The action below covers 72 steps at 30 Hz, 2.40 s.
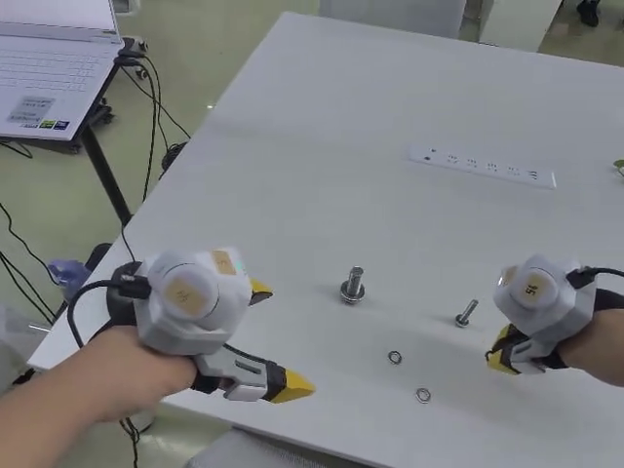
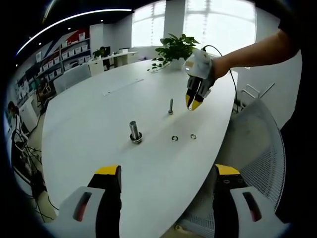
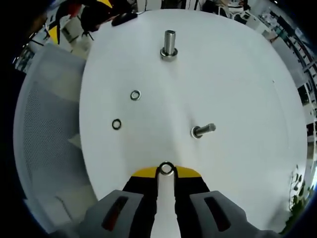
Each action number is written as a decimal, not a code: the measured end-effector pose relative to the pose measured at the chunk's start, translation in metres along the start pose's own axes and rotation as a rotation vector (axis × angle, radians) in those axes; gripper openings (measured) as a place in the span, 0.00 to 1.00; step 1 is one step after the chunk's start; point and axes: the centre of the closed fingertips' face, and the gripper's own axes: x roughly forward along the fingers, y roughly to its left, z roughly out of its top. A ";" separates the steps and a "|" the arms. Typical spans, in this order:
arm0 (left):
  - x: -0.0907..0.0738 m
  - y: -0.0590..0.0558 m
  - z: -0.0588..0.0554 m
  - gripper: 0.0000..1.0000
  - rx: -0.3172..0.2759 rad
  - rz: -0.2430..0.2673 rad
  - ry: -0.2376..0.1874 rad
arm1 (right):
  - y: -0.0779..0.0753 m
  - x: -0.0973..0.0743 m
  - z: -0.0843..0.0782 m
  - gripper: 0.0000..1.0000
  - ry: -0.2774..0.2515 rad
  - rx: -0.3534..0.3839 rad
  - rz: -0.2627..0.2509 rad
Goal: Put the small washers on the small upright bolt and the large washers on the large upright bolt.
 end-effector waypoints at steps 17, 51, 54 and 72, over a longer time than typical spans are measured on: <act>0.002 0.000 0.001 0.74 -0.007 -0.001 0.002 | -0.029 -0.038 0.048 0.12 -0.055 0.003 -0.039; 0.004 0.005 -0.007 0.77 -0.022 -0.003 0.018 | -0.040 -0.004 0.050 0.12 -0.014 -0.034 -0.015; 0.004 0.005 -0.008 0.77 -0.025 -0.006 0.021 | -0.041 0.002 0.048 0.12 -0.012 -0.037 -0.018; -0.002 0.002 -0.014 0.75 -0.052 -0.012 0.031 | -0.037 0.030 0.044 0.12 0.015 -0.037 0.006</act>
